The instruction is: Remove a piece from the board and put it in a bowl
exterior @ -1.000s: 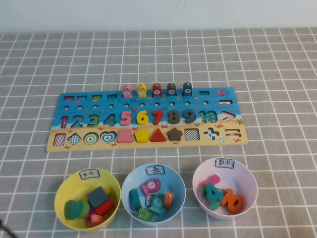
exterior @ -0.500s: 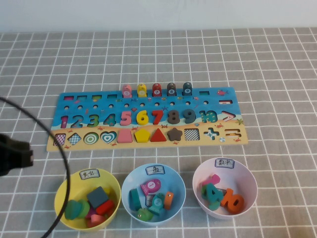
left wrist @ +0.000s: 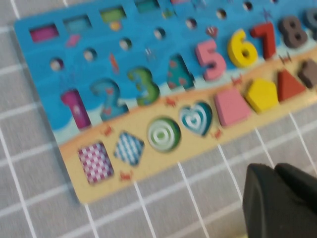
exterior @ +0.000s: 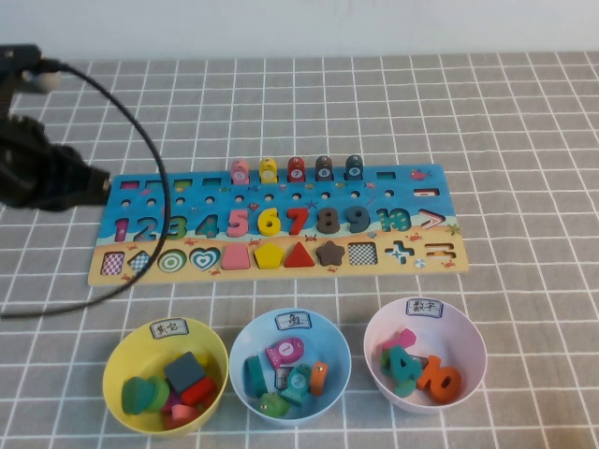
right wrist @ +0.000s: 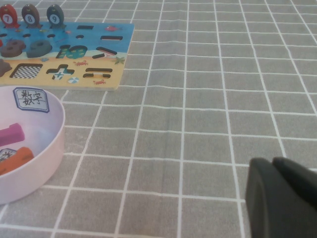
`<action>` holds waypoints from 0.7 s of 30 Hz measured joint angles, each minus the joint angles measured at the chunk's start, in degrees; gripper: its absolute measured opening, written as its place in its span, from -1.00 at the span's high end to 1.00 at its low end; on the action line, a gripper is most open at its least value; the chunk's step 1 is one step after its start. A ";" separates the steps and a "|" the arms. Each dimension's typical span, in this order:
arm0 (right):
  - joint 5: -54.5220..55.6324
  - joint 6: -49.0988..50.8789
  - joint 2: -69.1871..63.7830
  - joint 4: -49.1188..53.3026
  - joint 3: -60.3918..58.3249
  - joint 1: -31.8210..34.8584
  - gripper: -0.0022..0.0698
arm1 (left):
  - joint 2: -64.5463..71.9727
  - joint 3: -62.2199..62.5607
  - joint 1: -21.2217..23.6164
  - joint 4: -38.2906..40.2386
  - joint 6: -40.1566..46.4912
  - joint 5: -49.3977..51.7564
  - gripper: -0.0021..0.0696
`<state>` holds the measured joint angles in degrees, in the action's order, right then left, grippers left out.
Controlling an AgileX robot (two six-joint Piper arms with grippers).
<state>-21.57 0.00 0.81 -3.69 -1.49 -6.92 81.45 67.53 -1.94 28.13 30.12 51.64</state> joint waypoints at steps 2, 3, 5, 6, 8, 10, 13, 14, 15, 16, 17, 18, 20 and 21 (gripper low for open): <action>0.00 0.00 0.00 0.00 0.00 0.00 0.99 | 2.89 2.60 -0.86 0.00 -1.27 -1.52 0.95; 0.00 0.00 0.00 0.00 0.00 0.00 0.99 | 4.03 3.46 -1.55 0.00 -2.02 -2.29 0.95; 0.00 0.00 0.00 0.00 0.00 0.00 0.99 | 6.86 5.44 -4.21 -0.13 -3.33 -4.32 0.95; 0.00 0.00 0.00 0.00 0.00 0.00 0.99 | 8.32 6.22 -5.56 -0.64 -4.43 -5.15 0.95; 0.00 0.00 0.00 0.00 0.00 0.00 0.99 | 11.50 8.67 -9.18 -3.17 -8.77 -6.60 0.95; 0.00 0.00 0.00 0.00 0.00 0.00 0.99 | 14.69 11.97 -12.52 -6.98 -13.60 -7.04 0.95; 0.00 0.00 0.00 0.00 0.00 0.00 0.99 | 19.80 17.59 -16.10 -12.99 -20.68 -6.15 0.95; 0.00 0.00 0.00 0.00 0.00 0.00 0.99 | 21.55 19.63 -17.07 -14.36 -22.09 -5.67 0.95; 0.00 0.00 0.00 0.00 0.00 0.00 0.99 | 23.26 21.22 -17.73 -15.32 -22.90 -5.14 0.95; 0.00 0.00 0.00 0.00 0.00 0.00 0.99 | 24.90 23.18 -18.40 -15.86 -23.49 -4.57 0.95; 0.00 0.00 0.00 0.00 0.00 0.00 0.99 | 26.44 25.08 -19.00 -16.25 -24.01 -3.87 0.95; 0.00 0.00 0.00 0.00 0.00 0.00 0.99 | 27.59 26.95 -19.31 -16.41 -24.29 -3.08 0.95; 0.00 0.00 0.00 0.00 0.00 0.00 0.99 | 29.92 30.02 -19.84 -17.08 -24.71 -1.77 0.95; 0.00 0.00 0.00 0.00 0.00 0.00 0.99 | 31.05 31.61 -19.89 -17.53 -24.82 -1.10 0.95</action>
<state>-21.57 0.00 0.81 -3.69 -1.49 -6.92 112.50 99.15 -21.83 10.60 5.30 50.54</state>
